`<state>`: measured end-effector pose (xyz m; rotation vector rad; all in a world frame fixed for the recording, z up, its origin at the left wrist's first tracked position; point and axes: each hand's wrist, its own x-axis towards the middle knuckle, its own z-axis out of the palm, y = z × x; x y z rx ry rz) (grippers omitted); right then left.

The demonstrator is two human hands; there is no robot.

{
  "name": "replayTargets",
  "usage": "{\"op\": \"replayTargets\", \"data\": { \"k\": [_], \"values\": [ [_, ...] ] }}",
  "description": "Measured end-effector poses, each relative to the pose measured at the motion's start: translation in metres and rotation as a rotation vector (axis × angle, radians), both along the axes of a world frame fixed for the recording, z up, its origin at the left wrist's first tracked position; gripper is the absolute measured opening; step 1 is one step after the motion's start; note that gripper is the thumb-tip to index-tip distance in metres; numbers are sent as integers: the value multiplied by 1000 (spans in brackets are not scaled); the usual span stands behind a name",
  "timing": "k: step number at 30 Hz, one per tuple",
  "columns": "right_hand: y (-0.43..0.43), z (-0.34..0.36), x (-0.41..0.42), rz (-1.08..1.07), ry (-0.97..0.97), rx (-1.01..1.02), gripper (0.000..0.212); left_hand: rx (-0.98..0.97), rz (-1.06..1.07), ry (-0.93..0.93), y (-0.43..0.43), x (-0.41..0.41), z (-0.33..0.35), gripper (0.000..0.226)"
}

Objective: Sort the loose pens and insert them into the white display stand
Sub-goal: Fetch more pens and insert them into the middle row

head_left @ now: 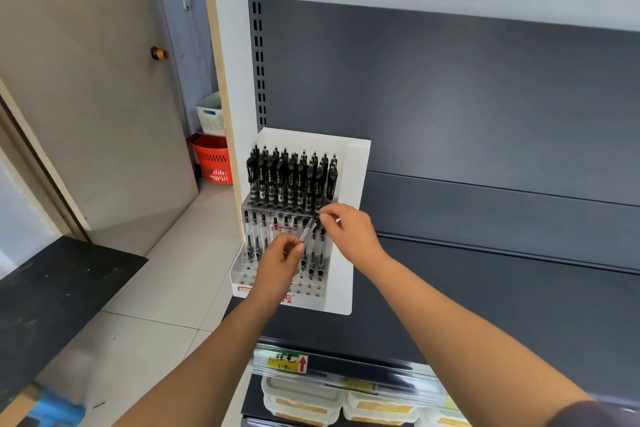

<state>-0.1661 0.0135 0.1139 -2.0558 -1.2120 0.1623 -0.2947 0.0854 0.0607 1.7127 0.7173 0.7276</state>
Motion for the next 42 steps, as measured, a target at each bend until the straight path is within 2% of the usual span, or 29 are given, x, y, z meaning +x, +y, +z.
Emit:
{"op": "replayTargets", "data": {
  "k": [2,6,10,12,16,20,25,30,35,42],
  "values": [
    [-1,5,-3,46,182,85,22,21,-8,-6,-1,1,2,14],
    [-4,12,-4,116,397,170,9,81,-23,-1,-5,1,5,15],
    [-4,16,-3,125,630,208,6,103,-14,-6,-9,0,11,18],
    [-4,17,-2,127,572,203,7,112,23,-1,-11,-1,16,14],
    [-1,19,2,94,210,199,11,150,145,1,-11,-8,21,16],
    [4,13,0,98,0,164,12,268,171,123,-4,-14,24,17],
    [13,3,-6,90,-79,98,17,580,131,386,16,-17,26,21],
    [20,8,-10,67,-184,68,19,856,103,503,36,-14,29,26],
    [20,7,-14,8,-190,6,19,972,90,484,47,-9,28,29],
    [15,2,-21,-72,-182,-10,20,1012,27,474,51,-3,21,30]
  ]
}}
